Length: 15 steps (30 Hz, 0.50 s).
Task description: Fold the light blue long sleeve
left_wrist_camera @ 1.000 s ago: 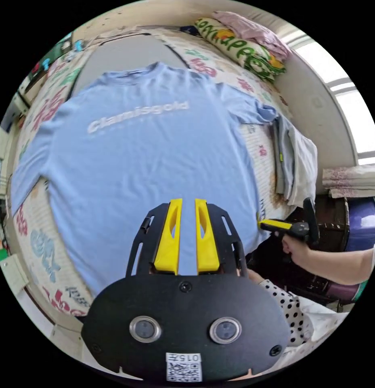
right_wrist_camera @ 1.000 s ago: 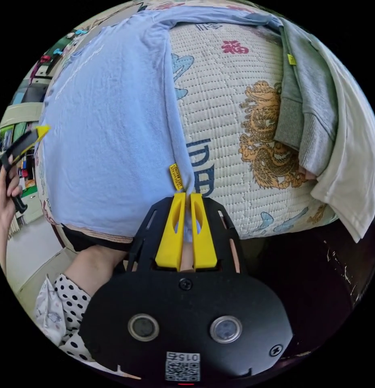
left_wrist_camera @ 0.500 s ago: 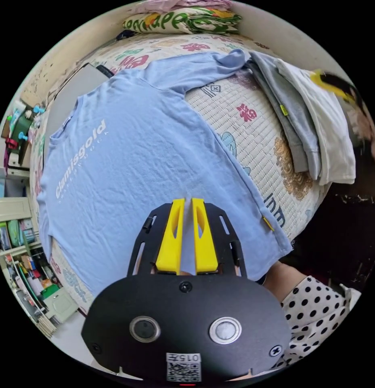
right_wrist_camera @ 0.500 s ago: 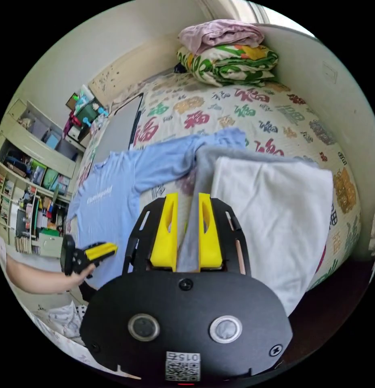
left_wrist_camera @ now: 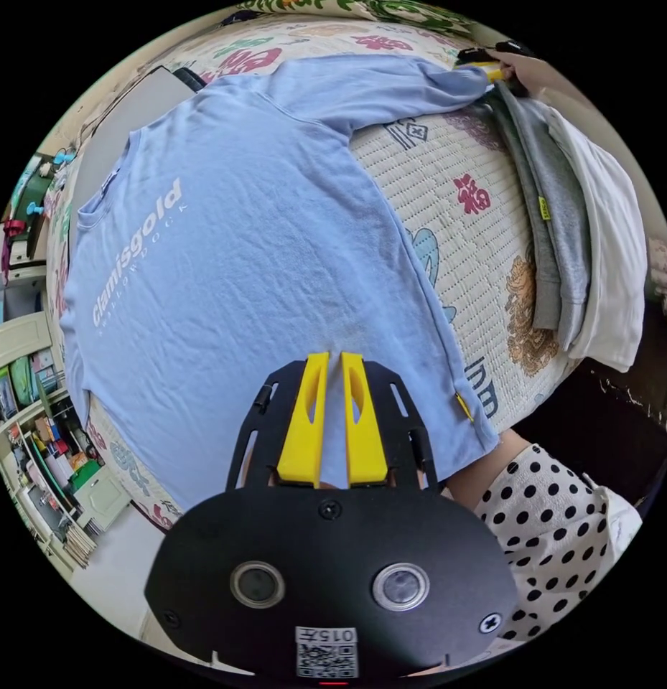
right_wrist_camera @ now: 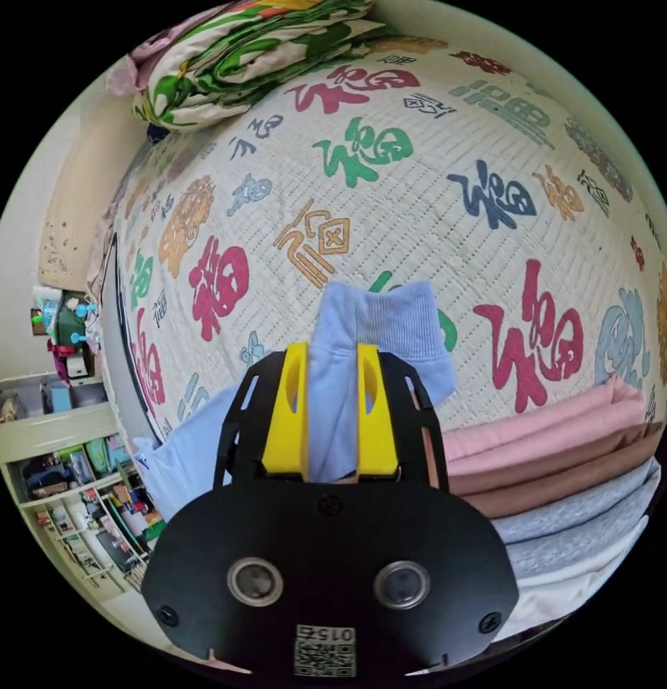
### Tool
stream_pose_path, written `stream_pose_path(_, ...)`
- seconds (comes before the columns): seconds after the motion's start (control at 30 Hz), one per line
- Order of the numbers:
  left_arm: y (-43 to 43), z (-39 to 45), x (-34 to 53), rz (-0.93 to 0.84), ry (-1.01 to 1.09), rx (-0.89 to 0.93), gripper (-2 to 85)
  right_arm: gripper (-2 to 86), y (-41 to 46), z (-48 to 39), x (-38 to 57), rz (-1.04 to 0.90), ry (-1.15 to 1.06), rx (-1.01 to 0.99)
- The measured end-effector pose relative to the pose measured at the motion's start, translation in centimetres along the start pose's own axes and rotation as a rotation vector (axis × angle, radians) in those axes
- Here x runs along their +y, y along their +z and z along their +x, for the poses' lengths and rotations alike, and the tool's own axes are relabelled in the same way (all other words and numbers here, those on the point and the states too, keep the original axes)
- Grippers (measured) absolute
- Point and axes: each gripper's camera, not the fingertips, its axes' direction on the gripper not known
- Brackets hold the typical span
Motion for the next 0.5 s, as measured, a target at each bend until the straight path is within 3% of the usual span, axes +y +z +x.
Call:
stream_pose_path(0.33, -2.1, -3.6, 0.4, 0.013, -0.025, -0.006, 3.0, 3.8, 1.7, 5.2, 2.6, 0.097, 0.185, -0.304)
stream_pose_path(0.5, -5.4, -9.6, 0.3, 0.002, -0.072, 0.101, 3.6, 2.9, -3.5, -2.4, 9.3, 0.327, -0.141, -0.307)
